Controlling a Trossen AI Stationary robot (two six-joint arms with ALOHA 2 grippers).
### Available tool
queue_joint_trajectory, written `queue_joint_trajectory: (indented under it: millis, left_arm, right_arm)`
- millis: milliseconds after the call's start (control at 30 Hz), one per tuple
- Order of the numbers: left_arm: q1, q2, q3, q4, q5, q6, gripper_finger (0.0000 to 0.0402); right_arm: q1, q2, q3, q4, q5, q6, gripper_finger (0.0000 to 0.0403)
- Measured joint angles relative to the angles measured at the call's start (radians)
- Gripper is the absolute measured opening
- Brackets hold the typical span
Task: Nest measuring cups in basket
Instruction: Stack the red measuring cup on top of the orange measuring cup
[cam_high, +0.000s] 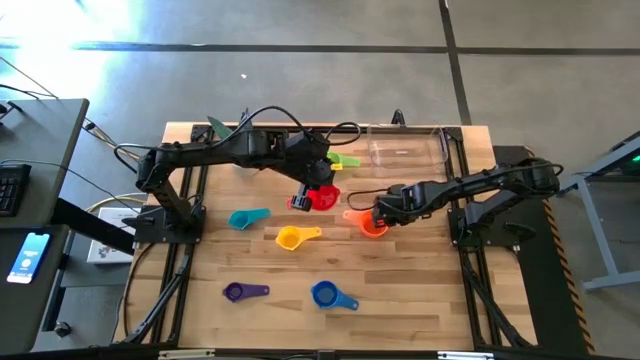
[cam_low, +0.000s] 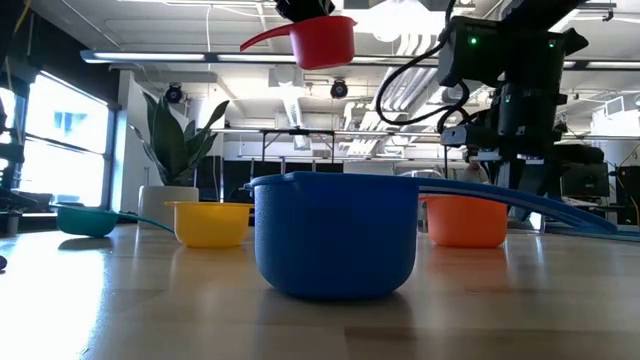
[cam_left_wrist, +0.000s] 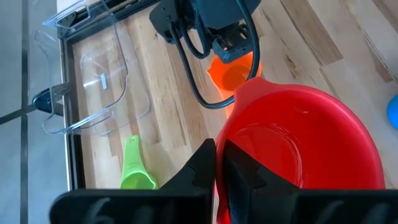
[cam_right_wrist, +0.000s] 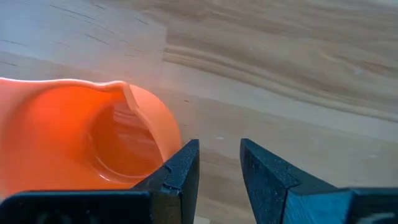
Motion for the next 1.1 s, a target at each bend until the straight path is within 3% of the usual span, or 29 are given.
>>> queue_joint_trajectory:
  millis: [300,533,733,1100]
  left_arm:
    - [0.000,0.000,0.000,0.000,0.000,0.007,0.0008]
    - [0.000,0.000,0.000,0.002,0.000,0.021,0.0008]
    - [0.000,0.000,0.000,0.003,0.000,0.031,0.0008]
    - [-0.002,0.028,0.001,0.035,0.078,0.093,0.0008]
  right_arm:
    - [-0.021,0.009,0.000,0.075,0.017,-0.003,0.0108]
    - [-0.040,0.056,0.000,0.190,-0.027,-0.029,0.0108]
    - [-0.040,0.044,0.018,0.180,0.014,-0.002,0.0108]
    - [-0.039,-0.004,0.242,-0.150,0.161,0.015,0.0108]
